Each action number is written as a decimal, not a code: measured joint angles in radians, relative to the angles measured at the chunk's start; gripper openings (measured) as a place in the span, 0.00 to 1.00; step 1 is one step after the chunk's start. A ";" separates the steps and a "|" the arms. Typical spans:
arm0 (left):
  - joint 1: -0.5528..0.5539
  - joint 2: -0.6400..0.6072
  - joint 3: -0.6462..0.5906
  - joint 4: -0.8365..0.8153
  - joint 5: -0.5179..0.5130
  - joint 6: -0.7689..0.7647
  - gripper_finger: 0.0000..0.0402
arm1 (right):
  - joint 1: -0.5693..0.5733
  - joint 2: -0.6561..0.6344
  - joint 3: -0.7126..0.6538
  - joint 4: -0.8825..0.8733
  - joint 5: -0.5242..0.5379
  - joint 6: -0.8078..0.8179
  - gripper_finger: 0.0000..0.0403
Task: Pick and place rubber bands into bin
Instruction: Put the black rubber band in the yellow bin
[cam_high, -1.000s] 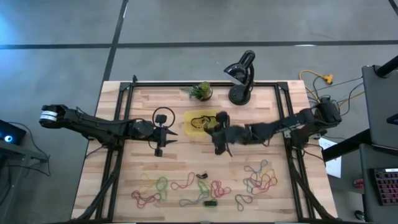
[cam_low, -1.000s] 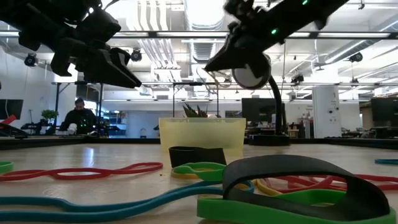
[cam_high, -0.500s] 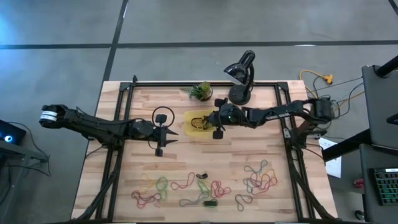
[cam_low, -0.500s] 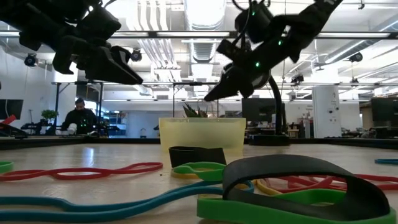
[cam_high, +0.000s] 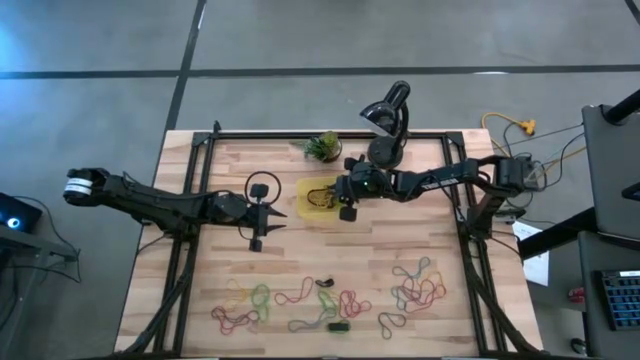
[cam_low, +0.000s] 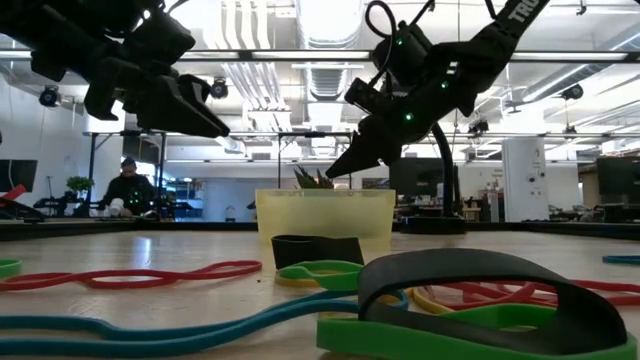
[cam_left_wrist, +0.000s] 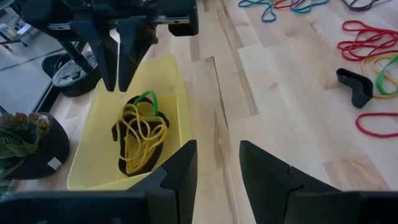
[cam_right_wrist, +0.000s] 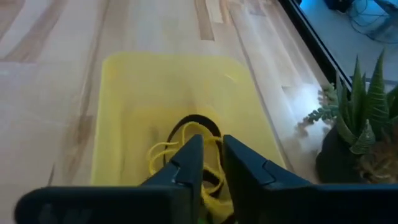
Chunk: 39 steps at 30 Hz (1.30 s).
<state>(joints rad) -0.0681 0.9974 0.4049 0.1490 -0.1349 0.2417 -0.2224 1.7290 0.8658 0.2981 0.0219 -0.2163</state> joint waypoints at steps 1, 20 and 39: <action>0.000 0.000 0.000 0.000 0.001 0.000 0.26 | 0.000 0.000 0.000 0.000 0.000 -0.008 0.17; -0.152 0.443 0.019 0.397 0.285 0.055 0.26 | 0.187 -0.232 0.000 -0.142 0.007 -0.107 0.23; -0.255 0.795 0.243 0.545 0.287 0.158 0.26 | 0.438 -0.516 -0.077 -0.427 0.500 0.058 0.15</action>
<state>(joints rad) -0.3226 1.7922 0.6478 0.6944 0.1518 0.3992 0.2151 1.2130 0.7886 -0.1290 0.5223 -0.1579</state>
